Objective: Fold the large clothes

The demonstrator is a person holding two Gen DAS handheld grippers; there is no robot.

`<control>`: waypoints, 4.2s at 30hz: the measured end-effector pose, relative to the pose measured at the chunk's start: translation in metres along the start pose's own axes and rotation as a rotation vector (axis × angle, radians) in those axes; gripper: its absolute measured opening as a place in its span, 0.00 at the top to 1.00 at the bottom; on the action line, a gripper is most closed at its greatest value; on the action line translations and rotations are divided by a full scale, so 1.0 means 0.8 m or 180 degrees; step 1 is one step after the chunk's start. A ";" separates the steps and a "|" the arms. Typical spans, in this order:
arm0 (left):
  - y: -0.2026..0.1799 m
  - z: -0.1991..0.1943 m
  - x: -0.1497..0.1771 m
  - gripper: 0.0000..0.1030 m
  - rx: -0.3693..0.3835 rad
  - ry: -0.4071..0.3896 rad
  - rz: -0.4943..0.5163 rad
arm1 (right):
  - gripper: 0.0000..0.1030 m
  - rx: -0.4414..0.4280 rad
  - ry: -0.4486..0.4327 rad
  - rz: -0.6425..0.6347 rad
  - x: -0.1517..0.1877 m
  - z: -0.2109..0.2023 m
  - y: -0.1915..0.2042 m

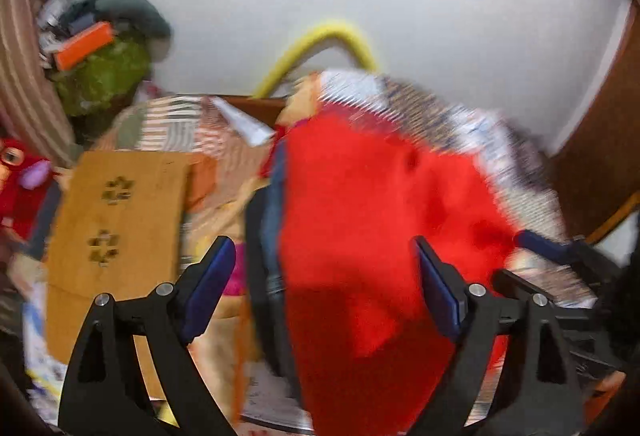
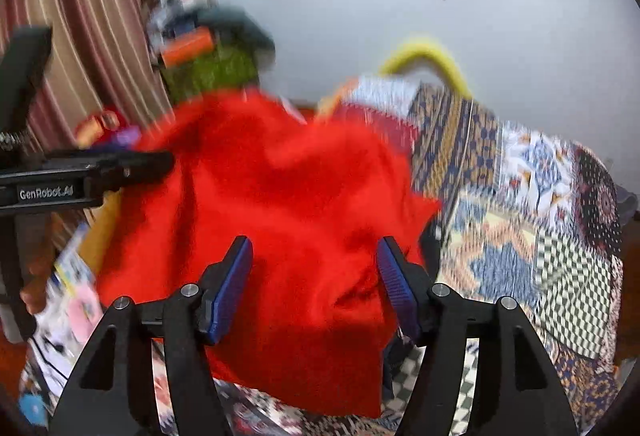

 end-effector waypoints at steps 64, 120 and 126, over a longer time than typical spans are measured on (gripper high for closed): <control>-0.220 -0.541 0.254 0.06 -0.0719 -0.2618 0.0105 | 0.09 -0.0348 -0.2560 0.0087 0.193 -0.522 0.038; -0.234 -0.494 0.255 0.00 -0.0517 -0.2327 0.0094 | 0.01 -0.0078 -0.2366 0.0063 0.208 -0.518 0.035; -0.231 -0.491 0.257 0.00 -0.0484 -0.2318 0.0070 | 0.01 -0.0077 -0.2345 0.0076 0.208 -0.515 0.034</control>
Point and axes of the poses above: each gripper's, at about its wrist camera, not at the fingertips, and z roughly the way its jaws point, y to its left, x to its underside, the point moved 6 cm from there along z, roughly the way its jaws point, and after that the axes turned 13 degrees about z, right-handed, at the moved point
